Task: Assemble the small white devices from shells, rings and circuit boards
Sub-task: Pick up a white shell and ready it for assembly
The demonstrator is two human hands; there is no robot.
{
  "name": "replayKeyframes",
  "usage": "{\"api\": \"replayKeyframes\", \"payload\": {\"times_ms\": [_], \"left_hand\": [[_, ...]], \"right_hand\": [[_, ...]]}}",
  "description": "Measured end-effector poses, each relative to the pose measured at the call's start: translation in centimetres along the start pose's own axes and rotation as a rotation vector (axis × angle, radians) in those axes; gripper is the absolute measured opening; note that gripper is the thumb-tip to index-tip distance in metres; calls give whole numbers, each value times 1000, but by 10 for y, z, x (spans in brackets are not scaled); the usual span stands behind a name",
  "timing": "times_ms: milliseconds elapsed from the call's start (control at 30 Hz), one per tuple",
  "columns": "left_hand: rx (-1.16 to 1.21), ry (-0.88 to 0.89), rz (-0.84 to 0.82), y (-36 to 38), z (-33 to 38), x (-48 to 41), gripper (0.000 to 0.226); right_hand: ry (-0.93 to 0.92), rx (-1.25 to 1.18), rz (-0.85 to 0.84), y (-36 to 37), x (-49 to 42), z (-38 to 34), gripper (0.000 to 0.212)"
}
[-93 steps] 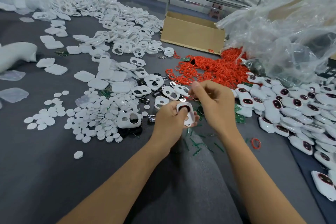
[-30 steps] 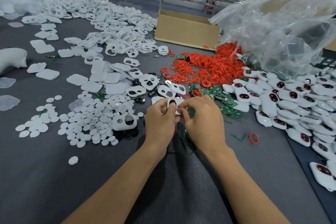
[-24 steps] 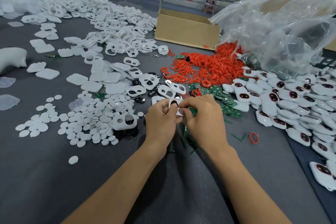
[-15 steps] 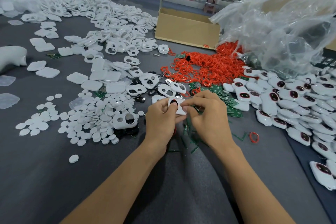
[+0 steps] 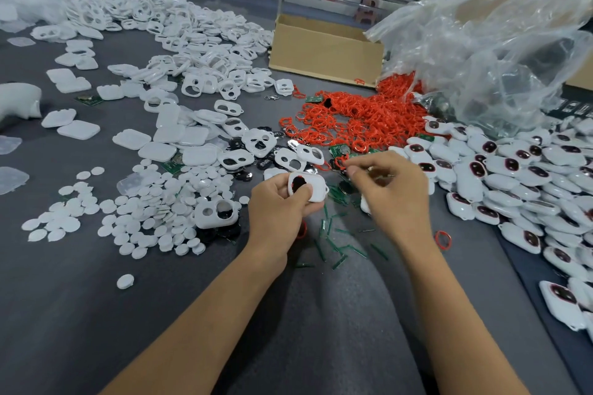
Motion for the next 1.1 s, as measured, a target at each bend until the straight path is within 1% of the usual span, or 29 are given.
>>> {"api": "replayKeyframes", "payload": {"times_ms": [67,133,267,400,500,567,633,767,833,933,1033,1100], "left_hand": [[-11,-6,9,-1,0,0,26],[-19,-12,15,-1,-1,0,27],[-23,-27,28,-3,-1,0,26],[-8,-17,32,-5,0,0,22],[37,-19,67,-9,0,-1,15],[72,-28,102,-11,-1,-2,19],[77,-24,115,-12,0,-2,22],[56,-6,106,-8,1,-1,23],[47,5,104,-8,1,-1,23],[-2,41,100,-8,1,-1,24],[-169,130,90,-6,6,1,24],[-239,184,79,-3,9,1,20]], "right_hand": [[87,8,98,-25,-7,16,15],[161,69,143,-42,-11,31,20],[229,205,118,-50,-15,47,27],[194,288,14,-36,-16,50,26],[171,279,-85,-17,-12,49,23],[131,280,-140,-3,-8,43,22],[63,275,-144,6,-6,32,22],[-70,164,-96,17,-9,-7,22],[-114,165,-144,33,-16,-26,21],[-163,210,-285,71,-31,-54,22],[-229,244,-480,119,-45,-86,22],[-208,252,-548,147,-57,-97,24]]}}
Point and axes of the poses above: each hand's wrist, its own x-axis away from the middle knuckle, its own y-axis out of the palm, z = x × y, the point moved 9 cm from there along -x, towards the middle knuckle, and after that the axes turned 5 degrees about y, right-handed, at the moved point
